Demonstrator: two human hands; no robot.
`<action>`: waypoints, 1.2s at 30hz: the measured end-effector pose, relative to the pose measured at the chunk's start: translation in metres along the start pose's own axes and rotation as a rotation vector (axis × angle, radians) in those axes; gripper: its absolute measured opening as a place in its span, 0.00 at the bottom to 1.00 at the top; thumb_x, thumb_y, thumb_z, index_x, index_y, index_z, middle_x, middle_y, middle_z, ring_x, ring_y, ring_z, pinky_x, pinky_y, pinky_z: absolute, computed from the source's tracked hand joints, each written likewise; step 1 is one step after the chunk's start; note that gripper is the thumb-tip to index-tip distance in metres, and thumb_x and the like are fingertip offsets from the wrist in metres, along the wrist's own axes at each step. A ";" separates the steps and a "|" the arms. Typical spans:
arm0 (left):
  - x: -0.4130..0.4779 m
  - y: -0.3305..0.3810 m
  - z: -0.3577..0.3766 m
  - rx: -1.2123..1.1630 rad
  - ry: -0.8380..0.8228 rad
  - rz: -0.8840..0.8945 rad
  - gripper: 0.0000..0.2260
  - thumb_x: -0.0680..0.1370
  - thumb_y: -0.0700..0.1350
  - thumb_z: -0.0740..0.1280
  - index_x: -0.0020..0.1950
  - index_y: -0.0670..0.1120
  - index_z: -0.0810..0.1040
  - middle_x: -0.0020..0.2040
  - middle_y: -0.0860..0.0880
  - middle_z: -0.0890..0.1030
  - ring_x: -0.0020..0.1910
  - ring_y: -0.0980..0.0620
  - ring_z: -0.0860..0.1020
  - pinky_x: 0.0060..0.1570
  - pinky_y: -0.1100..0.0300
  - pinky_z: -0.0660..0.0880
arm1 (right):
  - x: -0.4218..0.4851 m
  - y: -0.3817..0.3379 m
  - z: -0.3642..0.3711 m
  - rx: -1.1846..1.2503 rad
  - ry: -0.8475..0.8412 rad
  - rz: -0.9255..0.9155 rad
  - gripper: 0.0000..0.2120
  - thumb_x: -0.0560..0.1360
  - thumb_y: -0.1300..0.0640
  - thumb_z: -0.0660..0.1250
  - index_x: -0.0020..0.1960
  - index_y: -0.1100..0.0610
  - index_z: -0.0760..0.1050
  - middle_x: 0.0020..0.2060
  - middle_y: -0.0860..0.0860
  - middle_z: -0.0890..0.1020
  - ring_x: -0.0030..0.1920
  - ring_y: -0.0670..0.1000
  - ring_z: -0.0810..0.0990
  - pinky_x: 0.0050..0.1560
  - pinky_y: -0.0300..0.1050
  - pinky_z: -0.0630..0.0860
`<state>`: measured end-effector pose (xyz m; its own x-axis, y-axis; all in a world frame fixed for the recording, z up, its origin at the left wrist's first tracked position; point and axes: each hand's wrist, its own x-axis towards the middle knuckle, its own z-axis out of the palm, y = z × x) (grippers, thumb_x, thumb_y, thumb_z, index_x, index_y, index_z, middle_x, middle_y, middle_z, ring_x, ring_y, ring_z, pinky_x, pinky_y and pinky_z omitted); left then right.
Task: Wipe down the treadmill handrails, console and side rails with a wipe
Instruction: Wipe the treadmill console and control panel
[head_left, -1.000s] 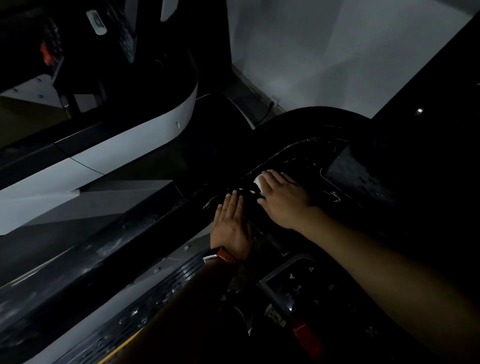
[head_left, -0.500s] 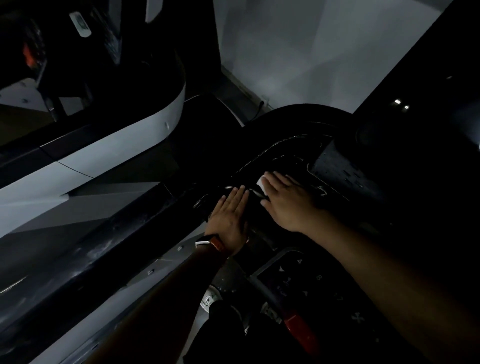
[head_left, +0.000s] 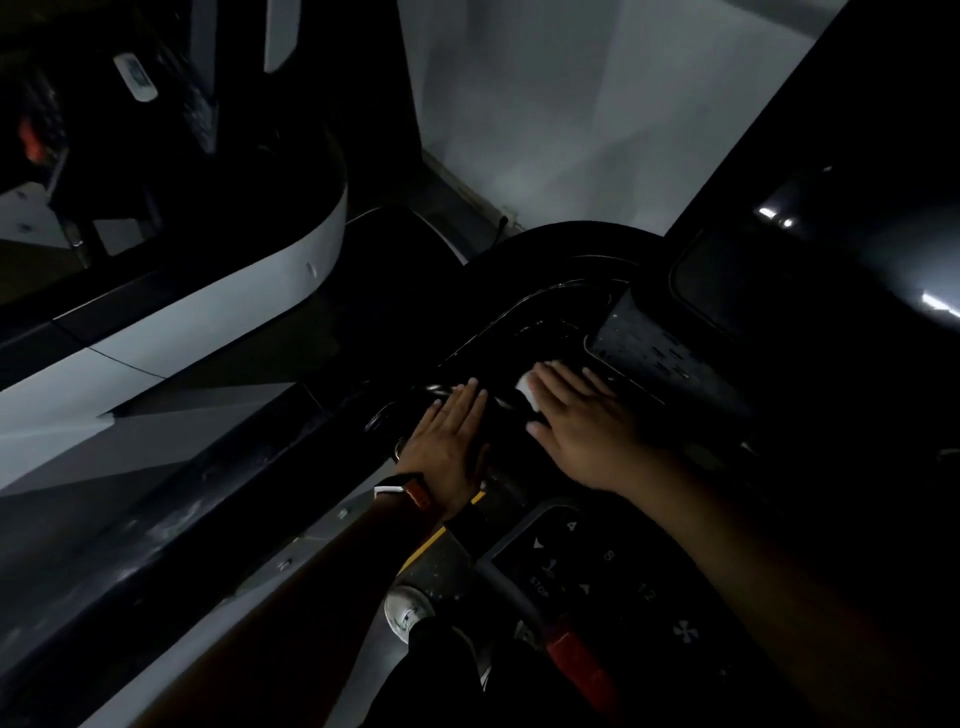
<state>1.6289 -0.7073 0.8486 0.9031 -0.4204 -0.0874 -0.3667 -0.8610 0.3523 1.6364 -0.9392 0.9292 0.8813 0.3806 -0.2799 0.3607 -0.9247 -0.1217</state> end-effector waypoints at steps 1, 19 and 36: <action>0.001 0.000 0.000 -0.011 -0.002 0.000 0.34 0.80 0.61 0.48 0.85 0.49 0.50 0.84 0.49 0.48 0.83 0.52 0.46 0.82 0.50 0.49 | 0.009 -0.001 -0.001 -0.021 -0.013 0.010 0.35 0.85 0.38 0.42 0.85 0.57 0.45 0.85 0.54 0.48 0.85 0.53 0.45 0.82 0.53 0.41; 0.004 0.002 0.003 -0.070 0.073 0.121 0.31 0.83 0.55 0.57 0.85 0.50 0.54 0.85 0.52 0.50 0.83 0.53 0.49 0.79 0.43 0.58 | 0.038 0.009 0.002 -0.005 0.004 0.203 0.43 0.82 0.31 0.42 0.85 0.61 0.46 0.84 0.59 0.50 0.84 0.57 0.46 0.83 0.56 0.42; 0.005 0.000 0.007 -0.094 0.061 0.104 0.32 0.82 0.52 0.59 0.84 0.52 0.53 0.85 0.52 0.51 0.83 0.51 0.50 0.78 0.42 0.60 | -0.022 0.019 0.010 0.026 0.057 0.178 0.45 0.79 0.29 0.38 0.84 0.59 0.51 0.84 0.57 0.54 0.84 0.56 0.49 0.82 0.55 0.45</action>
<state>1.6321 -0.7110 0.8419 0.8744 -0.4852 0.0099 -0.4390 -0.7821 0.4423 1.6209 -0.9648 0.9237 0.9467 0.2091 -0.2452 0.1899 -0.9767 -0.0996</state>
